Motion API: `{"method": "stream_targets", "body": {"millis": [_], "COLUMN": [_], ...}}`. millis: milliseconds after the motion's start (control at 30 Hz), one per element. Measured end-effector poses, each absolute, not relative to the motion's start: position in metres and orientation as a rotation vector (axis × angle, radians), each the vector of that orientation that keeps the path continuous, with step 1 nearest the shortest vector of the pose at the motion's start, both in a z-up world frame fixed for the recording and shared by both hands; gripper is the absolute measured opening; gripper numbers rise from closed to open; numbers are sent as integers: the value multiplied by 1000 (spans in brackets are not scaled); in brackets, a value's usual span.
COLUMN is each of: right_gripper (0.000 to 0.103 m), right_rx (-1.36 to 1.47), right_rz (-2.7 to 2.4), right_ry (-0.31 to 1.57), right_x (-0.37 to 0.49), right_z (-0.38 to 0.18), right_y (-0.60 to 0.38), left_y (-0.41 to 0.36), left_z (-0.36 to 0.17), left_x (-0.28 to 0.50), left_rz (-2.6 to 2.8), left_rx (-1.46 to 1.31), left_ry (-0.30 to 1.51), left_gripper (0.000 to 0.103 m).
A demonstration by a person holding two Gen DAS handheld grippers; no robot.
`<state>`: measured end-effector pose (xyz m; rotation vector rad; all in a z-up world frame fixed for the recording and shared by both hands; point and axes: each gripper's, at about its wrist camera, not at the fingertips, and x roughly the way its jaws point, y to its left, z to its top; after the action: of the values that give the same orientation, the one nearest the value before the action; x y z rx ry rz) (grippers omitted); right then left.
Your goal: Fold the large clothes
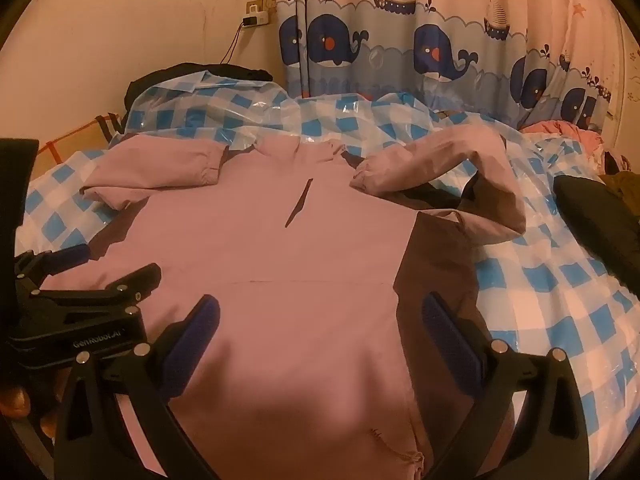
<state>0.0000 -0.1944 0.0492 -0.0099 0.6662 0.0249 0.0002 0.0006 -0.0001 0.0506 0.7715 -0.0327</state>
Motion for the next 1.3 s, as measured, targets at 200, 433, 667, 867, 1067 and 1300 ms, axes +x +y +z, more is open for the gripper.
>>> {"method": "stream_targets", "body": {"millis": [200, 433, 667, 867, 1067, 1300], "right_gripper": [96, 96, 96, 96, 96, 96], "right_rx": [-12, -18, -22, -21, -22, -22], "right_rz": [24, 22, 22, 23, 23, 24], "right_ry": [670, 671, 672, 670, 670, 669], "right_x": [1, 1, 0, 1, 1, 1], "right_z": [45, 44, 49, 47, 46, 47], "right_y": [-193, -192, -193, -191, -188, -189], "left_y": [2, 0, 10, 8, 12, 14], "left_z": [1, -1, -12, -10, -9, -11], "left_x": [0, -2, 5, 5, 8, 8], "left_rz": [-31, -34, -25, -85, -88, -81], "left_rx": [52, 41, 5, -9, -43, -43], "left_ry": [780, 788, 836, 819, 812, 810], "left_gripper": [96, 96, 96, 96, 96, 96]}}
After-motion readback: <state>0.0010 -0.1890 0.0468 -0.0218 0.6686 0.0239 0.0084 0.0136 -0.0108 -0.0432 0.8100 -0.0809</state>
